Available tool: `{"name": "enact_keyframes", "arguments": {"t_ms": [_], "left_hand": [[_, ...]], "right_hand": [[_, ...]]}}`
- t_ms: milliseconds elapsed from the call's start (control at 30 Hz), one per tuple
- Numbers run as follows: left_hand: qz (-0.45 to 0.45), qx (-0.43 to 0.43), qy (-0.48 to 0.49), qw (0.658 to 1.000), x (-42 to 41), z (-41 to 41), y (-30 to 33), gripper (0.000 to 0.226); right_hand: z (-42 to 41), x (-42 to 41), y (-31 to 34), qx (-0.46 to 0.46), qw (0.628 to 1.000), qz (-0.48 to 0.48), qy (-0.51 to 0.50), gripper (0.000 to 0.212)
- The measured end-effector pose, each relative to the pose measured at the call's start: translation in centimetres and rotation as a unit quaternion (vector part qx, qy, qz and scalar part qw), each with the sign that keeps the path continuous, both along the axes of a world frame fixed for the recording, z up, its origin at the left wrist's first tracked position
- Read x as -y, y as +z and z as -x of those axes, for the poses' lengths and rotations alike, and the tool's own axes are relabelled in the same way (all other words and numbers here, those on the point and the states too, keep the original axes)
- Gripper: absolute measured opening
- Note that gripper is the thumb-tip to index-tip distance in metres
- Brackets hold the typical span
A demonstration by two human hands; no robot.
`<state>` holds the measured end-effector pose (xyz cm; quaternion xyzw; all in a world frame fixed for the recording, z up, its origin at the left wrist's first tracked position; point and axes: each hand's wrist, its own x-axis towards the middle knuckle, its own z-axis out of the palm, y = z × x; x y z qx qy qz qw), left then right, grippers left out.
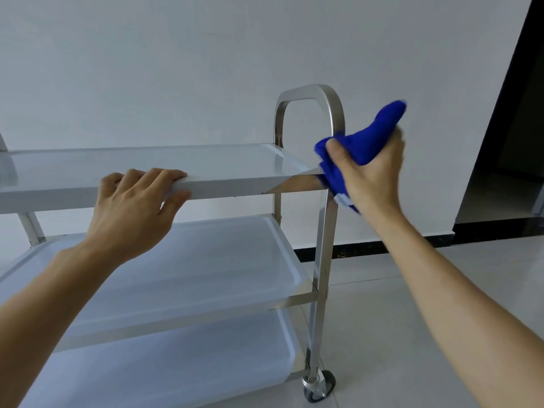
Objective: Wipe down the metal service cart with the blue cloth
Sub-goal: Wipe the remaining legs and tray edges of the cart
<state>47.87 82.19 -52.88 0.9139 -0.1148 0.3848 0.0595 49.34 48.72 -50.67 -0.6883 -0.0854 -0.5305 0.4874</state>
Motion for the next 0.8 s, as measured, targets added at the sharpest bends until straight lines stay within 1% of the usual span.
{"name": "enact_keyframes", "arguments": {"t_ms": [67, 133, 167, 200, 267, 333, 433, 533, 600, 700, 800], "left_hand": [[0.007, 0.006, -0.003, 1.000, 0.1, 0.0, 0.0, 0.047], [0.011, 0.010, -0.006, 1.000, 0.1, 0.0, -0.1, 0.047], [0.012, 0.010, -0.008, 1.000, 0.1, -0.1, 0.0, 0.047], [0.013, 0.011, -0.011, 1.000, 0.0, -0.1, 0.0, 0.048], [0.014, 0.016, -0.015, 1.000, -0.1, -0.1, -0.1, 0.048], [0.015, 0.021, -0.018, 0.999, -0.1, -0.1, -0.2, 0.048], [0.015, 0.021, -0.025, 0.999, -0.3, -0.2, -0.2, 0.047], [0.016, 0.021, -0.028, 0.999, -0.6, -0.2, -0.2, 0.047], [0.012, 0.020, -0.030, 0.999, -0.7, -0.3, -0.3, 0.046], [0.012, 0.025, -0.031, 0.999, -0.8, -0.5, -0.4, 0.042], [0.016, 0.047, -0.036, 0.998, -0.6, -0.4, -0.5, 0.041]], "right_hand": [[-0.5, -0.7, -2.2, -0.060, 0.994, 0.013, 0.086, 0.054], [-1.3, -1.2, -4.8, -0.125, 0.983, 0.009, 0.137, 0.063], [-1.5, -1.4, -5.9, -0.150, 0.980, -0.006, 0.129, 0.069], [-1.8, -1.6, -6.8, -0.165, 0.981, -0.020, 0.100, 0.072], [-2.4, -1.8, -8.0, -0.180, 0.983, -0.033, 0.033, 0.066], [-2.9, -2.0, -8.9, -0.175, 0.983, -0.049, 0.005, 0.057], [-2.7, -2.2, -12.7, -0.198, 0.978, -0.061, 0.014, 0.056], [-1.2, -2.4, -19.1, -0.280, 0.957, -0.065, 0.031, 0.058], [-0.5, -2.4, -21.7, -0.314, 0.946, -0.072, 0.032, 0.059], [-0.9, -2.2, -21.0, -0.324, 0.943, -0.071, 0.020, 0.051], [-1.5, -2.2, -16.3, -0.270, 0.960, -0.071, 0.033, 0.049]]}}
